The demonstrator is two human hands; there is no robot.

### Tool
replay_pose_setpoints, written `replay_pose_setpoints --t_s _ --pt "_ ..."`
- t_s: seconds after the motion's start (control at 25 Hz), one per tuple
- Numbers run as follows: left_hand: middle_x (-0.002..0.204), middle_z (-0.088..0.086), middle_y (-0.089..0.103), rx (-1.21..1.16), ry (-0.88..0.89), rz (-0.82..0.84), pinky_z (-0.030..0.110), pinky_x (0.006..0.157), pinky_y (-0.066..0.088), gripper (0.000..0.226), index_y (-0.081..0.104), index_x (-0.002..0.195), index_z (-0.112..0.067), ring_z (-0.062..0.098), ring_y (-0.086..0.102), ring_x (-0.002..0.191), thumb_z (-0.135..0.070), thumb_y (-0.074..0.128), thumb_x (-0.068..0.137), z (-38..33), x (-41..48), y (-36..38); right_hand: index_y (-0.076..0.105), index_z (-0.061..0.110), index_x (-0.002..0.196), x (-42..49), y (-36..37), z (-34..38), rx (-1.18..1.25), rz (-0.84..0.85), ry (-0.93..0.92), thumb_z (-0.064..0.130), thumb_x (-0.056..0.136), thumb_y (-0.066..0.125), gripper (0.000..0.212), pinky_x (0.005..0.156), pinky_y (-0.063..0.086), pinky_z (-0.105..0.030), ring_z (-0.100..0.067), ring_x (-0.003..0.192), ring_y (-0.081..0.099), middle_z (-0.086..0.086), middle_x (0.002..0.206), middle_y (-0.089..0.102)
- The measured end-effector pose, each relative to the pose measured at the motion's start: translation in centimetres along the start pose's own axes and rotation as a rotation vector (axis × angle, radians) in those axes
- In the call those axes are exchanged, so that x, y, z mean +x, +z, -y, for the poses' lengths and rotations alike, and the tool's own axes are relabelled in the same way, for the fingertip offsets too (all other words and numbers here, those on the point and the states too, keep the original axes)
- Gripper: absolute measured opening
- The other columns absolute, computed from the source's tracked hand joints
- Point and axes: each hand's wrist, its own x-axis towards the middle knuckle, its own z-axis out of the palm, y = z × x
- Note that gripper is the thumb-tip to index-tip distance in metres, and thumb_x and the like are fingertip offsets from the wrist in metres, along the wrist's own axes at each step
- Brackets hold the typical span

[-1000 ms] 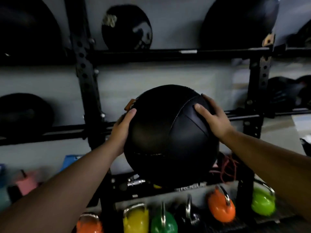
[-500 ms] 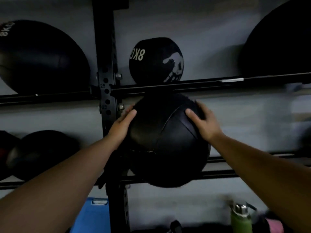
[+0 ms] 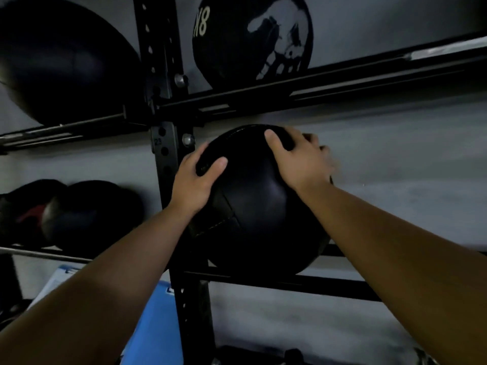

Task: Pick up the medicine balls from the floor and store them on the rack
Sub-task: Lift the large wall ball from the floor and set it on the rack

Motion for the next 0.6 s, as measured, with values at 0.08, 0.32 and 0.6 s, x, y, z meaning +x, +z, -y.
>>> replay_pose_setpoints --t_s 0.08,0.32,0.6 --pt "0.158 -0.004 0.048 0.038 -0.04 0.05 0.023 0.111 0.037 0.101 0.045 0.159 -0.039 0.009 0.048 0.141 -0.086 0.061 0.071 -0.5 -1.1 -0.9 0.032 0.049 0.155 -1.0 -0.9 0.2 -0.019 0.069 -0.021 0.094 0.079 0.017 0.09 0.11 0.03 -0.069 -0.044 0.144 0.03 -0.009 0.164 0.033" --pt "0.165 0.002 0.044 0.2 -0.11 0.19 0.037 0.123 0.033 0.092 0.039 0.164 -0.034 0.021 0.043 0.151 -0.073 0.068 0.086 -3.2 -4.3 -4.0 0.013 0.047 0.162 -1.8 -6.8 -1.0 -0.197 0.407 -0.089 0.091 0.084 0.029 0.091 0.118 0.032 -0.056 -0.041 0.15 0.029 -0.007 0.17 0.024" --pt "0.113 -0.011 0.066 0.156 0.193 0.266 0.023 0.092 0.051 0.049 0.074 0.119 -0.027 0.004 0.065 0.102 -0.061 0.074 0.084 -5.4 -11.8 -6.5 0.038 0.039 0.154 -10.4 -19.3 -6.0 -0.487 0.423 0.066 0.08 0.085 0.054 0.083 0.104 0.047 -0.047 -0.03 0.129 0.057 -0.003 0.154 0.052"
